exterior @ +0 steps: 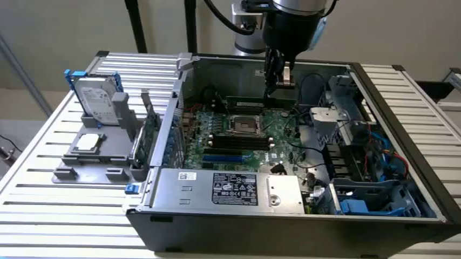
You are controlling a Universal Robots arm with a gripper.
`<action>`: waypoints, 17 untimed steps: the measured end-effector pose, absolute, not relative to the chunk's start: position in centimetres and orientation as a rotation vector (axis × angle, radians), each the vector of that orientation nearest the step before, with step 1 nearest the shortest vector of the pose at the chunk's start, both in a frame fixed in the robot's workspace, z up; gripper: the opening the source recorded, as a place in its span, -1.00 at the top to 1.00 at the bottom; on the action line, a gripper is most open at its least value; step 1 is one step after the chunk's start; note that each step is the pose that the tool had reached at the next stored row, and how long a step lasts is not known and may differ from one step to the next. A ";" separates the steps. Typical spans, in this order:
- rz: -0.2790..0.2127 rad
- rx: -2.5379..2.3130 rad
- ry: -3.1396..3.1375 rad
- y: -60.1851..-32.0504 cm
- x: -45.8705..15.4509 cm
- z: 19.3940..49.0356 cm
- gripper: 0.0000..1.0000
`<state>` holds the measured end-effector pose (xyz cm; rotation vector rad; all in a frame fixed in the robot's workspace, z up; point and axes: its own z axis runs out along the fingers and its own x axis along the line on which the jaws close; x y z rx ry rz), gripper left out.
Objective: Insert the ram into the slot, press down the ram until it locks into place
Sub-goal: 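Insert the ram into the slot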
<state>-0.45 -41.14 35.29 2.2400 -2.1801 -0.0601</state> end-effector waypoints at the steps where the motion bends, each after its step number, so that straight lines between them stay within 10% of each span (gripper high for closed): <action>1: -0.060 2.240 -2.180 -41.1 -0.5 35.3 0.74; 17: -0.059 2.241 -2.181 -41.0 -2.7 34.1 0.74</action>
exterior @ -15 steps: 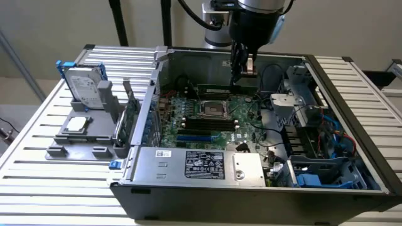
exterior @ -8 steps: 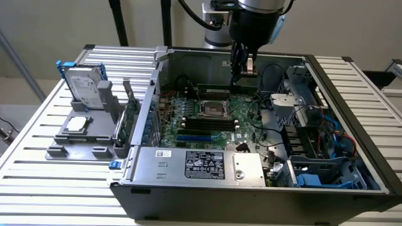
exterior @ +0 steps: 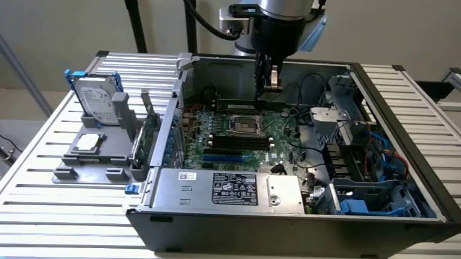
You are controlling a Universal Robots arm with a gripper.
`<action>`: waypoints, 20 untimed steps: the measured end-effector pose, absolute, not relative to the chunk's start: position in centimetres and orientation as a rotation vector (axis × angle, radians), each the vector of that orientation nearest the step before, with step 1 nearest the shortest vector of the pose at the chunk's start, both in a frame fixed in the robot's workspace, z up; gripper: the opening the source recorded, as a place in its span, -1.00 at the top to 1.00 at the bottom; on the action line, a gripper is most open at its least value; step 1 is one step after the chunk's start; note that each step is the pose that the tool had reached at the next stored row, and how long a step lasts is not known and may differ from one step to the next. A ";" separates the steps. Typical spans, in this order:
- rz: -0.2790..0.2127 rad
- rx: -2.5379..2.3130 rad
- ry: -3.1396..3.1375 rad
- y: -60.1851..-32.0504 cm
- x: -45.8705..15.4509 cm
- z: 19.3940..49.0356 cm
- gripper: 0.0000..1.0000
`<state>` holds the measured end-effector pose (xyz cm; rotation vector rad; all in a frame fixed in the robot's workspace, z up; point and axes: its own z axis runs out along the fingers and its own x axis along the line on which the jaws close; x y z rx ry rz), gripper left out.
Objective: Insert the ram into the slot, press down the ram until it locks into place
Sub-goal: 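Insert the ram into the slot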
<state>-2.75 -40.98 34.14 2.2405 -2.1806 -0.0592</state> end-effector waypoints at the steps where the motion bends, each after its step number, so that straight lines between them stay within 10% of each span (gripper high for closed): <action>1: -0.059 2.241 -2.181 -40.9 -2.9 34.0 0.74; 20: -0.059 2.241 -2.181 -40.7 -2.9 30.5 0.74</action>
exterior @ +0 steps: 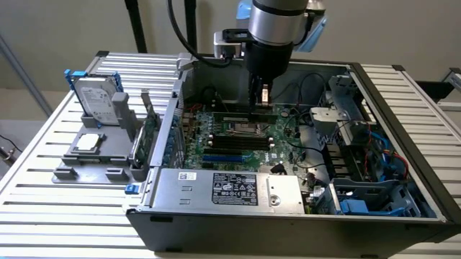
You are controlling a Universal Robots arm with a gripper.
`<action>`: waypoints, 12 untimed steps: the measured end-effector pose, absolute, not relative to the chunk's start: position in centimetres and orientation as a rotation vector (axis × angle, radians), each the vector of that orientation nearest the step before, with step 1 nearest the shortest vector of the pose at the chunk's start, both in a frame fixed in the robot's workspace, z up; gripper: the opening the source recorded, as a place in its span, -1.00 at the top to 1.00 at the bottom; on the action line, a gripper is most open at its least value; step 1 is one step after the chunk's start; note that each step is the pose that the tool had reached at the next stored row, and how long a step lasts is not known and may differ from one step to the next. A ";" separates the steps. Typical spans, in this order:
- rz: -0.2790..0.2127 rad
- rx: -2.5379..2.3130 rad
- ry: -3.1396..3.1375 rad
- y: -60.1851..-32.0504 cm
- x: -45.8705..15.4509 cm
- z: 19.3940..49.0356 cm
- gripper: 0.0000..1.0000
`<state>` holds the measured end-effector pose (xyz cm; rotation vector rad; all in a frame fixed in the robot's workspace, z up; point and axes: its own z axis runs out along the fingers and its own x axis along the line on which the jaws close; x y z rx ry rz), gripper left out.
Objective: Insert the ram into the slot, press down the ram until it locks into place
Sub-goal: 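Insert the ram into the slot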
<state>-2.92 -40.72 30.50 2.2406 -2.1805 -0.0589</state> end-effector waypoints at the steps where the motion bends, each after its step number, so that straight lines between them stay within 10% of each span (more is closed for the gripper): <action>1: -0.059 2.241 -2.181 -40.7 -2.9 30.3 0.74; 12: -0.059 2.241 -2.180 -40.7 -2.9 28.3 0.74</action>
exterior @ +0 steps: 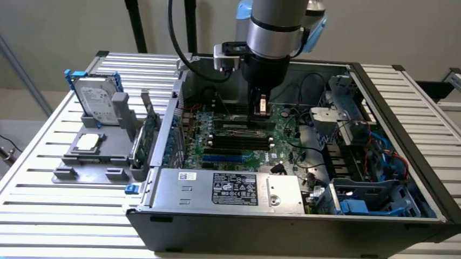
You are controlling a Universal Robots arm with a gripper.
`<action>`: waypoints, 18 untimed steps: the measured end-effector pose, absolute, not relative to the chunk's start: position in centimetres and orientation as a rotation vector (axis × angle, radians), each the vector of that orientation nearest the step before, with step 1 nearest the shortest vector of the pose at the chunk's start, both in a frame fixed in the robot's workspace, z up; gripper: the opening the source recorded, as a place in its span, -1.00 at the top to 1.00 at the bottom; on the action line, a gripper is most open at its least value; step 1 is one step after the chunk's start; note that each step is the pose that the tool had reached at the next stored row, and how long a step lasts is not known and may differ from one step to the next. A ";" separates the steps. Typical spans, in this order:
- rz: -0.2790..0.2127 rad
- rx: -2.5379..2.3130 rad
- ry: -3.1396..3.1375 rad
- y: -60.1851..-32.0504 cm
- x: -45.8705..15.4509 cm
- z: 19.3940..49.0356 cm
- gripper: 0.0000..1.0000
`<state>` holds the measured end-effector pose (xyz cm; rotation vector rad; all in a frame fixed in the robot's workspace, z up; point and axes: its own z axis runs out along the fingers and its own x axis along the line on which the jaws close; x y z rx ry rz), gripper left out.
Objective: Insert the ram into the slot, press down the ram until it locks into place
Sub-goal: 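Insert the ram into the slot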
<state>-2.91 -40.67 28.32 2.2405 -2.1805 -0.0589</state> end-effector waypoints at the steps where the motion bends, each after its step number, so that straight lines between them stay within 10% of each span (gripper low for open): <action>1: -0.059 2.240 -2.180 -40.7 -2.9 28.1 0.74; 18: -0.059 2.240 -2.181 -40.4 -2.9 25.0 0.74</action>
